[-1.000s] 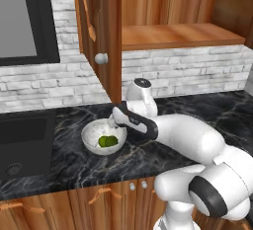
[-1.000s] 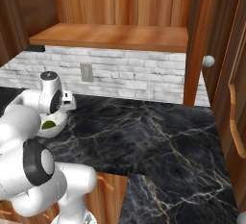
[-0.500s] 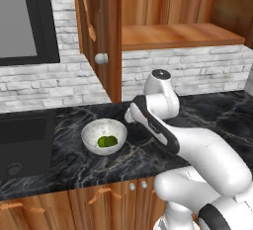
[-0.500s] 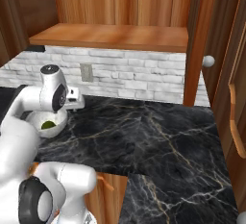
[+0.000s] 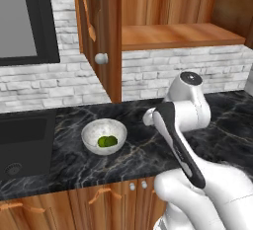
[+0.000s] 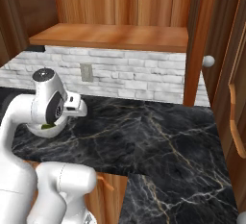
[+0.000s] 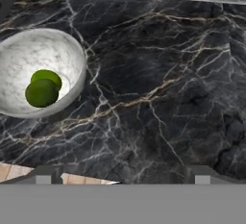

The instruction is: Pick the limes from the cabinet and place them in one bowl. Pick the onion from the sink and place it in the other bowl.

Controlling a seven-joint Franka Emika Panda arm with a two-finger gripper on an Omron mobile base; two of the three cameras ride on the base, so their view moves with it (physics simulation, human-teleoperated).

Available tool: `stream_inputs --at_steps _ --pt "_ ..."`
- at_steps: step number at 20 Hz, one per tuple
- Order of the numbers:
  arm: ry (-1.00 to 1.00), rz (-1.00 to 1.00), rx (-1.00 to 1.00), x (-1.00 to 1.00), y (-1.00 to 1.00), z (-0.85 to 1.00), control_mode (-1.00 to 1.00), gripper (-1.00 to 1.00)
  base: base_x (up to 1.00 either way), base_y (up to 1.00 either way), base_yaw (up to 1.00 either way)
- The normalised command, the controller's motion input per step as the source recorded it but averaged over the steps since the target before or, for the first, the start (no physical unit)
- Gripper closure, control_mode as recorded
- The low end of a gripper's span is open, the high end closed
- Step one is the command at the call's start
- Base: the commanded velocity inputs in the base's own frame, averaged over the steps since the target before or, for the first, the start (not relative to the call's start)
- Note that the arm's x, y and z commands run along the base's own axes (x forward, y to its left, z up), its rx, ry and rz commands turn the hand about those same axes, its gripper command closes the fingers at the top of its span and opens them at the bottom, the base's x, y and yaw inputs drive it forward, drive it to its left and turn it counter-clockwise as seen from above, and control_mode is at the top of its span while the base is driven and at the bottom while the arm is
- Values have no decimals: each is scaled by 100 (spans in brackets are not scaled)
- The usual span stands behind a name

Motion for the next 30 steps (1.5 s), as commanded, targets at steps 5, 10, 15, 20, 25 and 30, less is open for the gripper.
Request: stream_inputs --at_steps 5,10,15,20,25,30 --pt "-8 -9 2 -25 -5 6 -100 -100 0 0 0" --pt "0 -1 1 -16 -1 -1 100 -100 -19 -2 -4" --pt "0 0 0 0 0 0 100 -100 -43 6 -11" --pt "0 0 0 0 0 0 100 -100 -13 44 -10" --pt "0 0 0 0 0 0 100 -100 -12 69 -10" --pt "0 0 0 0 0 0 100 -100 -28 74 -8"
